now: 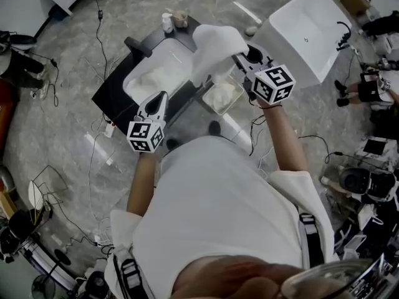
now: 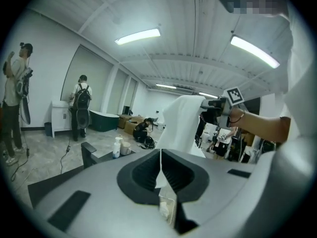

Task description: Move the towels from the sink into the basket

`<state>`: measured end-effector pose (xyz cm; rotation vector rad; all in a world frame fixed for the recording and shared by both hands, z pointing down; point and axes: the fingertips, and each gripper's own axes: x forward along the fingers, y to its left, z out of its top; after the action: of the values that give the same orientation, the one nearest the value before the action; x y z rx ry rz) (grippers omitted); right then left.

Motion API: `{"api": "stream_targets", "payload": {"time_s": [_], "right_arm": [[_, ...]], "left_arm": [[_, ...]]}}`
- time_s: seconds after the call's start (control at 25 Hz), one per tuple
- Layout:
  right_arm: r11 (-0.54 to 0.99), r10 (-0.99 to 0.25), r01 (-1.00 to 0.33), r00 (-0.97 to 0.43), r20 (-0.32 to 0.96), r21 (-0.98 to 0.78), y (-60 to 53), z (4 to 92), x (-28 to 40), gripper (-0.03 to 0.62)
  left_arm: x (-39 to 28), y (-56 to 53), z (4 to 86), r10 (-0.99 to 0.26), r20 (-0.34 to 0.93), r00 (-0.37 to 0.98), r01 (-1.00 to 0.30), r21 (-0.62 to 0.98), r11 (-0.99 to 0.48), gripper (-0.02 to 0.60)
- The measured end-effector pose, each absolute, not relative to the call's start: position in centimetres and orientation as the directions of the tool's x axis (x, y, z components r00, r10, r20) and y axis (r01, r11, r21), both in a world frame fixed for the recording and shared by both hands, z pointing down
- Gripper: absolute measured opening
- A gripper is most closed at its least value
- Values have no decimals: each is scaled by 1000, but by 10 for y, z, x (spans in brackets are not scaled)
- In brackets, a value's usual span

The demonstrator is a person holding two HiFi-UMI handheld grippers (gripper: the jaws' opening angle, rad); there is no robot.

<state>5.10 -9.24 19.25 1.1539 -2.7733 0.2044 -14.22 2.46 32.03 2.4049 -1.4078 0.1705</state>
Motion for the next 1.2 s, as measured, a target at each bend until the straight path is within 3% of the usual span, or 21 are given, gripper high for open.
{"api": "stream_targets", "payload": {"time_s": [0.6, 1.2], "right_arm": [[465, -849, -881, -472, 236, -88, -48, 224, 211, 81], [423, -813, -897, -439, 383, -129, -65, 350, 270, 83]], "left_arm": [[-21, 18, 342, -646, 298, 702, -711, 266, -650, 11], [45, 1, 399, -573, 372, 730, -677, 279, -682, 11]]}}
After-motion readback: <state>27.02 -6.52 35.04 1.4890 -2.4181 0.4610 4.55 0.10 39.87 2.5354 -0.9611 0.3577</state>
